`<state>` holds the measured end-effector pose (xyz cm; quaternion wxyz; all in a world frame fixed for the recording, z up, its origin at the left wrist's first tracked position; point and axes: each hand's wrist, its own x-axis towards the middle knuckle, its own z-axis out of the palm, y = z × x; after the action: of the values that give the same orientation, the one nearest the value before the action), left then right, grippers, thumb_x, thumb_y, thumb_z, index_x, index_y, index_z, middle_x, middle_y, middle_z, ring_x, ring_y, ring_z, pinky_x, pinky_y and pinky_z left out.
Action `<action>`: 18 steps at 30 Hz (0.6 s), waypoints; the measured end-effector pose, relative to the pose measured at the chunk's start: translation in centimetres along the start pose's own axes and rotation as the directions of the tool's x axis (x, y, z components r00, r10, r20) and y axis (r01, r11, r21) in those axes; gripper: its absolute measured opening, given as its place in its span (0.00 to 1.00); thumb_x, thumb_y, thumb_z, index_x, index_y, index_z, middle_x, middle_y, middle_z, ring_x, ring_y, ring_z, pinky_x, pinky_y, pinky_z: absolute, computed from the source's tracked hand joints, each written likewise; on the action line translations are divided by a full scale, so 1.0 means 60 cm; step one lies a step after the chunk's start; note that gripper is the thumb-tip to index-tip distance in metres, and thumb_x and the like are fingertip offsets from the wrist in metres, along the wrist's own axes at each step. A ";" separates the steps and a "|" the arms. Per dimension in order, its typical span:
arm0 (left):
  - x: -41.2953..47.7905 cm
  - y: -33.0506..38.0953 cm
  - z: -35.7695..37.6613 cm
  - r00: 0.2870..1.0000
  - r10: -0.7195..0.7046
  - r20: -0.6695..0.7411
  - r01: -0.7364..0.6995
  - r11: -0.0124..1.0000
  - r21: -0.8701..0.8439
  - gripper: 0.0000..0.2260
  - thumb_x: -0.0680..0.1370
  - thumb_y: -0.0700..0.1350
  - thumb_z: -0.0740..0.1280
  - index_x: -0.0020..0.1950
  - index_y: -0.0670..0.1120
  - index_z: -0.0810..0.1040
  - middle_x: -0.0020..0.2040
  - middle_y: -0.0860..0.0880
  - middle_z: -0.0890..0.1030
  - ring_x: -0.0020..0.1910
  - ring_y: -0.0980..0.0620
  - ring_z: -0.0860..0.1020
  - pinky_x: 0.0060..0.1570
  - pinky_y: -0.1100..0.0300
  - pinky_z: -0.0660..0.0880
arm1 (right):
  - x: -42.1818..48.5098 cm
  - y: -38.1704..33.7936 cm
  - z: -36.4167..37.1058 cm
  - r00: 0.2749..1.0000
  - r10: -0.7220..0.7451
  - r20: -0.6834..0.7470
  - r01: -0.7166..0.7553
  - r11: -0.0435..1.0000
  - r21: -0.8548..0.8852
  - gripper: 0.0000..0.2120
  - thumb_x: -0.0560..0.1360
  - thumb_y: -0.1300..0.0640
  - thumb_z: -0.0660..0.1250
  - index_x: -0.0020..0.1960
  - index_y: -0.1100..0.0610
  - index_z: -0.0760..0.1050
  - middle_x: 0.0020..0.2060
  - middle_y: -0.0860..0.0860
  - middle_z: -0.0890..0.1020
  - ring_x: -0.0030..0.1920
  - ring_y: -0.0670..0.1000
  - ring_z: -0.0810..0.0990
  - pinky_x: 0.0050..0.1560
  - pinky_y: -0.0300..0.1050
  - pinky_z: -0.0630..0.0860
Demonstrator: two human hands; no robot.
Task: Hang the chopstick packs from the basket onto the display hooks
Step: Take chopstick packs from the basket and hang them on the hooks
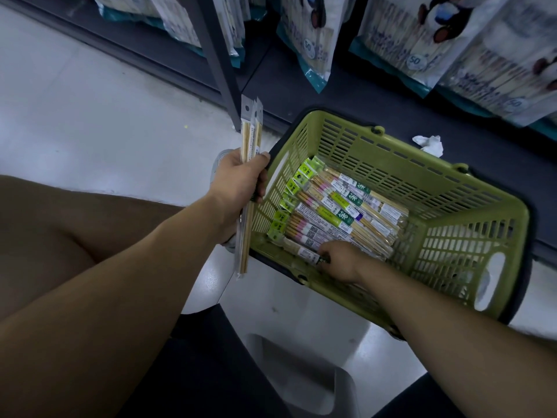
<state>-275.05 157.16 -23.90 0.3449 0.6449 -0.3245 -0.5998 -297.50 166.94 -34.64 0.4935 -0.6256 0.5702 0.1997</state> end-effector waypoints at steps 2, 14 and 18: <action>-0.003 -0.001 0.001 1.000 0.011 -0.001 -0.011 1.000 0.002 0.08 0.80 0.48 0.68 0.49 0.45 0.72 0.33 0.50 0.77 0.26 0.53 0.72 0.26 0.59 0.71 | 0.000 0.002 -0.004 0.999 0.006 0.031 -0.007 0.999 0.034 0.12 0.80 0.50 0.69 0.61 0.53 0.78 0.58 0.54 0.80 0.56 0.55 0.79 0.57 0.48 0.77; -0.004 -0.004 0.002 0.999 0.041 0.002 -0.041 0.998 0.039 0.08 0.80 0.49 0.68 0.45 0.47 0.73 0.32 0.49 0.77 0.27 0.53 0.73 0.26 0.58 0.73 | -0.010 0.016 -0.011 0.999 0.023 -0.029 -0.011 0.935 0.354 0.07 0.82 0.48 0.65 0.46 0.48 0.73 0.41 0.50 0.79 0.40 0.48 0.77 0.35 0.43 0.69; -0.004 -0.005 0.002 1.000 0.030 -0.009 -0.030 0.998 0.053 0.08 0.79 0.50 0.68 0.46 0.47 0.74 0.32 0.48 0.77 0.27 0.52 0.74 0.28 0.58 0.73 | 0.004 0.010 -0.047 0.924 0.082 -0.373 0.082 0.912 0.403 0.08 0.80 0.54 0.67 0.57 0.53 0.70 0.46 0.53 0.78 0.39 0.53 0.77 0.35 0.47 0.75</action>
<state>-275.20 157.52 -24.04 0.3383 0.6518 -0.3481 -0.5827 -298.88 164.55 -33.87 0.4934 -0.5344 0.6844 -0.0503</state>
